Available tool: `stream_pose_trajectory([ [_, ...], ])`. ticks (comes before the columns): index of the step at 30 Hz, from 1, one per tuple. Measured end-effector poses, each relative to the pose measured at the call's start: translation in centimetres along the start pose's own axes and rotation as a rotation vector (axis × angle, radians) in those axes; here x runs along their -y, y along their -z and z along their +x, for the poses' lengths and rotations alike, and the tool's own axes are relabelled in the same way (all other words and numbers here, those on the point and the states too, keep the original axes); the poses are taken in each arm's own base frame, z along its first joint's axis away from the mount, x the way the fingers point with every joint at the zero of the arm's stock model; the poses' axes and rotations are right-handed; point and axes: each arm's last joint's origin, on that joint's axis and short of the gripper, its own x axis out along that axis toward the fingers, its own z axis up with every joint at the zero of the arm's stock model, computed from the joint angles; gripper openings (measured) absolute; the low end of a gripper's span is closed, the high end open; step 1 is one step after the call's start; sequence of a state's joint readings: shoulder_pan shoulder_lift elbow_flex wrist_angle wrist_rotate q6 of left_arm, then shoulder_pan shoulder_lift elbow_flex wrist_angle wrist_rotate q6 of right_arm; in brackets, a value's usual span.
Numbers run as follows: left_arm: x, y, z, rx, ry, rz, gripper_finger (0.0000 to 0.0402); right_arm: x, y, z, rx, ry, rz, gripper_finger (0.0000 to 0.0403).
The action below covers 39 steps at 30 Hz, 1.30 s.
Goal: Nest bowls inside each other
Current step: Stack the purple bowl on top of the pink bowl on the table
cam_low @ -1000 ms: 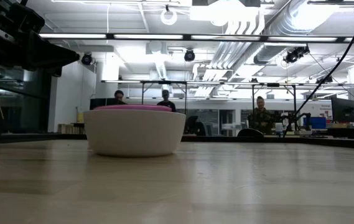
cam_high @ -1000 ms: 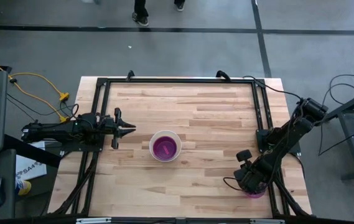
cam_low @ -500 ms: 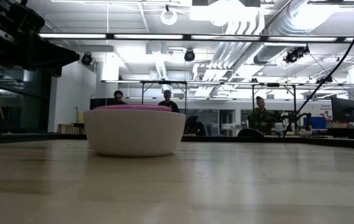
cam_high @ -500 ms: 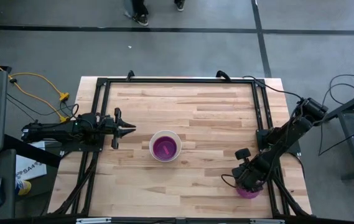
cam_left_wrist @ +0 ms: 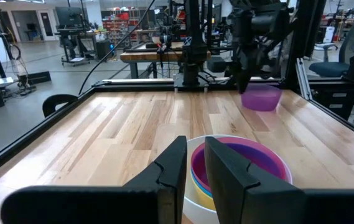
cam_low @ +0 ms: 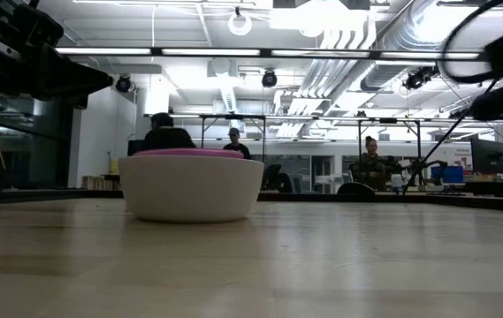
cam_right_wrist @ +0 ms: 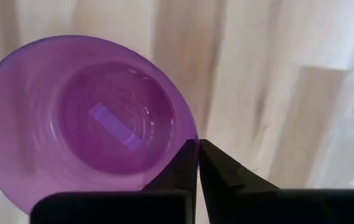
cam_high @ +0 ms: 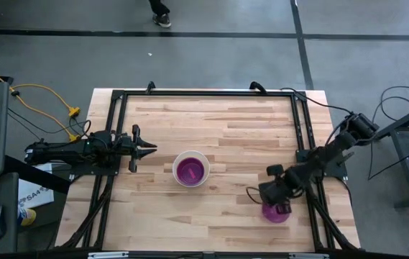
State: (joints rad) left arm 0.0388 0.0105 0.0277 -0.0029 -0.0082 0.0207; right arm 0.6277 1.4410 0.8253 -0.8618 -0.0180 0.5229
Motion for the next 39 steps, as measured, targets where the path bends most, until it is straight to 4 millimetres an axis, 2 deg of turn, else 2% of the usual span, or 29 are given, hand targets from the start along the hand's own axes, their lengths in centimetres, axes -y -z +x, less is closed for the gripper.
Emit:
stream_pose_trajectory([
  [4,0.0,0.0,0.0,0.000,0.000,0.000,0.0058,1.9,-1.4,-0.3,0.047,0.019,0.122,0.0004],
  [8,0.0,0.0,0.0,0.000,0.000,0.000,0.0058,3.4,-3.5,-1.5,0.122,0.041,0.172,0.0004],
  [13,0.0,0.0,0.0,0.000,0.000,0.000,0.0058,5.1,-6.8,-3.3,0.151,0.055,0.137,0.0004],
  [22,0.0,0.0,0.0,0.000,0.000,0.000,0.0058,8.0,-12.9,-5.5,0.077,0.105,-0.006,0.0003],
  [31,0.0,0.0,0.0,0.000,0.000,0.000,0.0058,10.3,-16.5,-8.1,0.077,0.219,-0.121,0.0003],
  [39,0.0,0.0,0.0,0.000,0.000,0.000,0.0058,12.3,-19.3,-9.9,0.135,0.197,-0.114,0.0003],
])
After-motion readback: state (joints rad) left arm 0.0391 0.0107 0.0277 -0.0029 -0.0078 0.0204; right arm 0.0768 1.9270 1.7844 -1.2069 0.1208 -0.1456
